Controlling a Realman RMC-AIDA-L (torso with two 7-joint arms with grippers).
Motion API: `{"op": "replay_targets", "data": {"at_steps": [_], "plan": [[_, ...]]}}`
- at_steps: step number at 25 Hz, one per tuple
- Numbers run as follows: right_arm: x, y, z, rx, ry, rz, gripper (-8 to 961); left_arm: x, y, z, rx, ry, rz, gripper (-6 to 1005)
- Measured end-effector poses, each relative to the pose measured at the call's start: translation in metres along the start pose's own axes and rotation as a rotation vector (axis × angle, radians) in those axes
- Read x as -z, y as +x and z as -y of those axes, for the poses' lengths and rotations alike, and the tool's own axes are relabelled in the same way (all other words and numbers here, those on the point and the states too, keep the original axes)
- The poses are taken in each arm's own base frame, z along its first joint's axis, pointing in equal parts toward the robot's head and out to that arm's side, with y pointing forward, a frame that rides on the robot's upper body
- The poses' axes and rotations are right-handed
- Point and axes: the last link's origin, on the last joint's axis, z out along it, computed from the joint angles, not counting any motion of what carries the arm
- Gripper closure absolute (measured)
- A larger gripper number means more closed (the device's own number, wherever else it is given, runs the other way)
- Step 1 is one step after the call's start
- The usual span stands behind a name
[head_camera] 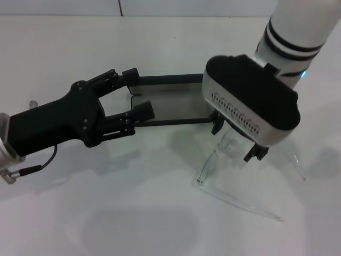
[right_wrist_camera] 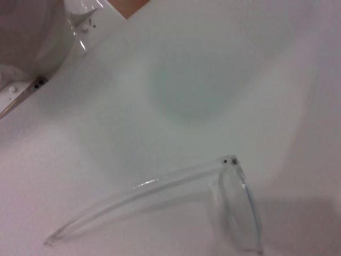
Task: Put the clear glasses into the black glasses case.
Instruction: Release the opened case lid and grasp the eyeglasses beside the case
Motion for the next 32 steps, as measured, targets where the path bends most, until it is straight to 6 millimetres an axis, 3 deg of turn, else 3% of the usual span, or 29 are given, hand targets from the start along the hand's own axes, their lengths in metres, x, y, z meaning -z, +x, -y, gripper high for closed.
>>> {"op": "replay_targets", "data": {"at_steps": [18, 31, 32], "plan": [[-0.017, -0.006, 0.001, 0.008, 0.012, 0.031, 161, 0.038, -0.017, -0.010, -0.133, 0.085, 0.142, 141], [-0.027, -0.005, 0.003, 0.006, 0.033, 0.018, 160, 0.041, -0.019, -0.013, -0.131, 0.086, 0.140, 141], [-0.027, -0.005, 0.002, 0.007, 0.035, 0.015, 194, 0.041, -0.019, -0.013, -0.131, 0.085, 0.139, 142]]}}
